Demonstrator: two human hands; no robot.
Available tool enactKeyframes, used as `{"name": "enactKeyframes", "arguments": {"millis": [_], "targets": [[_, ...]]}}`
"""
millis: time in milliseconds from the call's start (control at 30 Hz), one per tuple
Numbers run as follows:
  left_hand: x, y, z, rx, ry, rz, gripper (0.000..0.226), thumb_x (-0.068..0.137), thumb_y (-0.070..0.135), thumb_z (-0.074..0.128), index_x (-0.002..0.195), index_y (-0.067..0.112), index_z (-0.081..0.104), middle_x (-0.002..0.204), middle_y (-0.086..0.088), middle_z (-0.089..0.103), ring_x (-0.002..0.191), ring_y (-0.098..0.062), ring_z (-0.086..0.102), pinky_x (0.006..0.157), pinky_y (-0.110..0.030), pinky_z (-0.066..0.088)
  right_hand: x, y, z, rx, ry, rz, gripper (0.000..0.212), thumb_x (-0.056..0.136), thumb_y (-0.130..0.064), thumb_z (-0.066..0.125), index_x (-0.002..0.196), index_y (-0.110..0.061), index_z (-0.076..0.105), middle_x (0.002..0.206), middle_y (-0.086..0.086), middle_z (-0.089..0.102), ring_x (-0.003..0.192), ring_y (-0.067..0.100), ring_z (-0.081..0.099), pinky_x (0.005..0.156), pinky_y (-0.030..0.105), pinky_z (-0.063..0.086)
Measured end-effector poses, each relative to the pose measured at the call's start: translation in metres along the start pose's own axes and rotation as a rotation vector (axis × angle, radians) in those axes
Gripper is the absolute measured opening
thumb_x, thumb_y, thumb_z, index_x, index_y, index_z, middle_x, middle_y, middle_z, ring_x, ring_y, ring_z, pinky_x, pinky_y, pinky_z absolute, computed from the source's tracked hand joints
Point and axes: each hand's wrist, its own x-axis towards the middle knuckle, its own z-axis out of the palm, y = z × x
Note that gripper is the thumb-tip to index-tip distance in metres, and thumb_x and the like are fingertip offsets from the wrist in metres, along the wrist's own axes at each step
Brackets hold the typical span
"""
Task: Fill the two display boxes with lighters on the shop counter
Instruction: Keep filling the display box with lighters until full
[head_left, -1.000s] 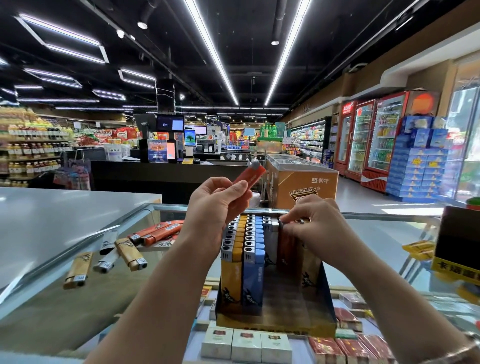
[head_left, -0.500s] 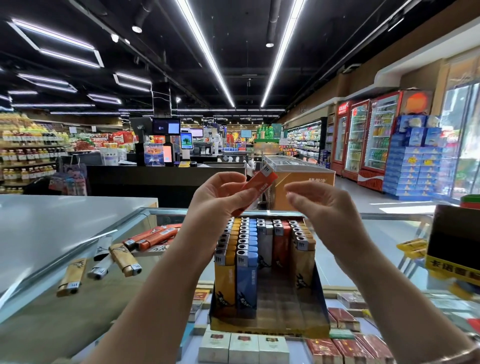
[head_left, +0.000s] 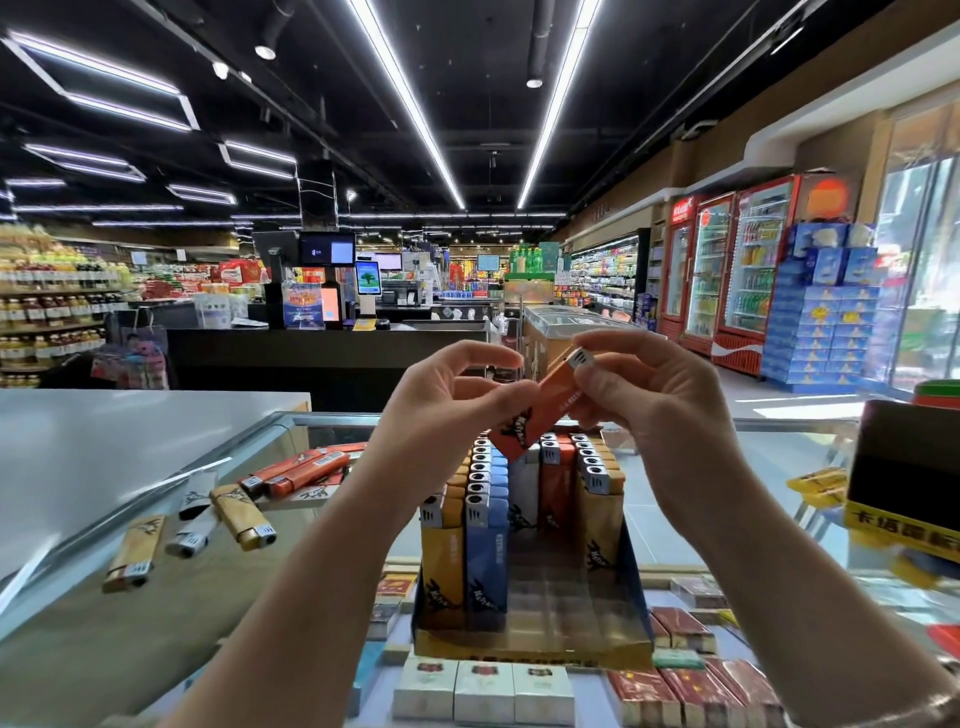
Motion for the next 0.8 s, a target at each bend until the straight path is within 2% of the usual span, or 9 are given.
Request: {"name": "enactKeyframes", "arguments": {"millis": [100,200,233,300,367,500,600,700,800], "targets": [[0.001,-0.003,-0.002,0.083,0.068,-0.021,0.029,0.073,0.039,0.062,0.100,0.028,0.058,0.077,0.009,0.073,0.077,0.004,0.066,0.069,-0.016,0.040,0.001,-0.001,-0.001,-0.087,0.098,-0.079,0.026,0.083,0.008,0.058,0.089,-0.016,0.066,0.072,0.006,0.068,0.057,0.008,0.063,0.052,0.017,0.050],[0.003,-0.007,-0.007,0.100,0.077,-0.069,0.030,0.069,0.043,0.061,0.096,0.031,0.059,0.082,0.015,0.071,0.080,0.010,0.063,0.059,-0.004,0.043,0.002,0.001,-0.004,-0.234,0.105,-0.126,0.032,0.085,0.008,0.056,0.092,-0.022,0.064,0.075,0.003,0.063,0.057,0.003,0.061,0.049,0.014,0.047],[0.003,-0.008,-0.008,0.124,0.040,-0.102,0.032,0.067,0.045,0.063,0.095,0.032,0.059,0.084,0.016,0.070,0.081,0.009,0.062,0.060,-0.004,0.044,0.002,0.003,-0.004,-0.292,0.091,-0.123,0.033,0.085,0.007,0.057,0.094,-0.024,0.063,0.076,0.003,0.063,0.059,0.009,0.062,0.049,0.017,0.048],[0.002,-0.010,-0.010,0.213,-0.083,-0.201,0.032,0.069,0.046,0.068,0.097,0.035,0.057,0.096,0.018,0.063,0.088,0.004,0.060,0.069,-0.012,0.046,0.001,0.006,-0.003,-0.415,0.053,-0.114,0.032,0.086,0.003,0.058,0.096,-0.027,0.062,0.078,0.004,0.062,0.063,0.018,0.062,0.051,0.021,0.051],[0.003,-0.013,-0.010,0.282,-0.188,-0.301,0.032,0.074,0.038,0.071,0.102,0.036,0.056,0.106,0.014,0.057,0.097,-0.002,0.056,0.079,-0.021,0.046,0.001,0.009,-0.002,-0.514,0.002,-0.120,0.028,0.085,0.001,0.060,0.094,-0.025,0.063,0.074,0.000,0.062,0.059,0.007,0.059,0.052,0.016,0.049],[0.003,-0.013,-0.008,0.277,-0.217,-0.377,0.031,0.076,0.028,0.073,0.101,0.036,0.057,0.101,0.009,0.060,0.089,-0.006,0.061,0.068,-0.020,0.048,0.000,0.013,-0.002,-0.653,-0.116,-0.100,0.020,0.084,-0.003,0.063,0.090,-0.022,0.066,0.074,-0.007,0.062,0.062,-0.003,0.056,0.055,0.009,0.044],[0.003,-0.013,-0.009,0.251,-0.207,-0.396,0.027,0.076,0.024,0.073,0.098,0.033,0.060,0.092,0.005,0.065,0.072,-0.003,0.067,0.056,-0.015,0.048,-0.001,0.016,-0.002,-0.786,-0.225,-0.087,0.020,0.084,-0.005,0.064,0.092,-0.023,0.066,0.076,-0.015,0.058,0.068,-0.004,0.055,0.063,0.007,0.044],[0.003,-0.013,-0.008,0.247,-0.201,-0.402,0.026,0.076,0.024,0.073,0.097,0.032,0.061,0.088,0.005,0.065,0.063,0.003,0.065,0.048,-0.011,0.046,-0.002,0.018,-0.001,-0.876,-0.266,-0.088,0.021,0.083,-0.003,0.064,0.093,-0.020,0.069,0.078,-0.012,0.059,0.072,-0.003,0.052,0.065,0.002,0.038],[0.003,-0.014,-0.009,0.282,-0.189,-0.377,0.023,0.076,0.025,0.074,0.094,0.032,0.062,0.089,0.008,0.064,0.063,0.007,0.063,0.048,-0.008,0.044,-0.001,0.020,-0.003,-0.934,-0.263,-0.071,0.021,0.081,-0.003,0.064,0.091,-0.021,0.071,0.084,-0.004,0.064,0.079,0.006,0.053,0.065,0.005,0.037]]}}
